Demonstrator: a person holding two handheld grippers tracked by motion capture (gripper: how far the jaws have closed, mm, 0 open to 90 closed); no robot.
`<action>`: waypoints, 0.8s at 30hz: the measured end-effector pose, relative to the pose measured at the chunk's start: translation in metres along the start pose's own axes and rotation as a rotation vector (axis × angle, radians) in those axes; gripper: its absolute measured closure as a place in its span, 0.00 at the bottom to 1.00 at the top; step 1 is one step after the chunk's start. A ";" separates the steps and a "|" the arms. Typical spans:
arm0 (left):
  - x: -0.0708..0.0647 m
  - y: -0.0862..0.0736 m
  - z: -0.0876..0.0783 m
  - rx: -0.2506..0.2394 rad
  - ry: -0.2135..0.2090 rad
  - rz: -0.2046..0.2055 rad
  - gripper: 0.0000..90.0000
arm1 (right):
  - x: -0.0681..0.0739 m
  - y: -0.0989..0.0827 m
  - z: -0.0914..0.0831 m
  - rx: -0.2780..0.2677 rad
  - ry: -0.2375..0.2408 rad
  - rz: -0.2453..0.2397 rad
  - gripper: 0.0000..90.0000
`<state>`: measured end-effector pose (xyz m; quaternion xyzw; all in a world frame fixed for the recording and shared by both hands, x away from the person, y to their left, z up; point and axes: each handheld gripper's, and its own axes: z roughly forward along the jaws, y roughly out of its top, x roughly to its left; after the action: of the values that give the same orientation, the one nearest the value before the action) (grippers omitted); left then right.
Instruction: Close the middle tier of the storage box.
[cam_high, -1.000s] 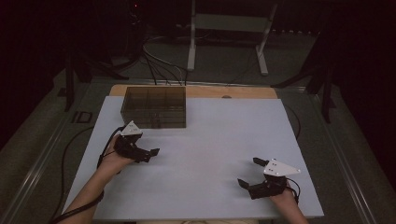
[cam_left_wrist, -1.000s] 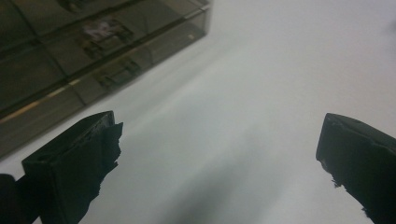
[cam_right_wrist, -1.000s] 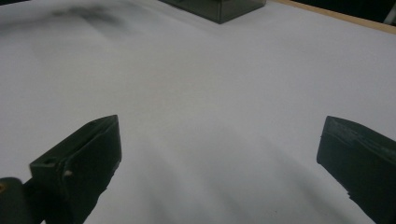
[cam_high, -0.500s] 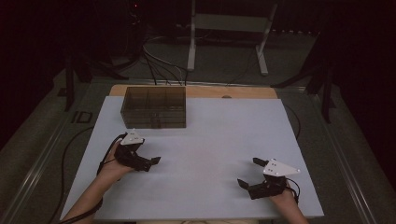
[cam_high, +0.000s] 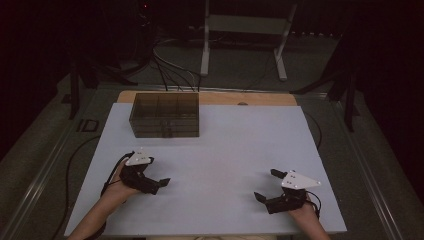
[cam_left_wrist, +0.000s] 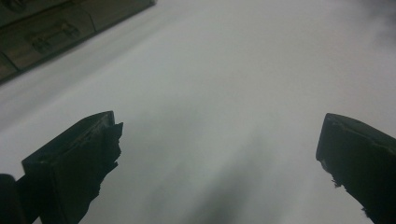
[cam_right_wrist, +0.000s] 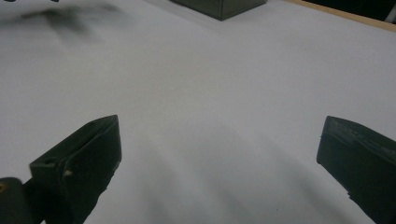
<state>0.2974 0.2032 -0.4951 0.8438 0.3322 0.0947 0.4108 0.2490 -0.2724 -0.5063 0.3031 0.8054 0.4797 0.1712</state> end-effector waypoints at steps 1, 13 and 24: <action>-0.001 -0.002 -0.001 0.003 -0.001 -0.004 0.00 | 0.000 0.000 0.000 0.001 0.000 0.000 0.00; -0.009 -0.022 -0.015 0.010 -0.023 -0.008 0.00 | 0.000 0.000 0.000 0.004 -0.002 -0.001 0.00; -0.011 -0.041 -0.030 0.045 0.002 -0.015 0.00 | 0.001 0.000 0.000 0.010 -0.003 -0.006 0.00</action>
<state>0.2561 0.2329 -0.5055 0.8503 0.3408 0.0850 0.3919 0.2483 -0.2712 -0.5065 0.3021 0.8085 0.4746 0.1724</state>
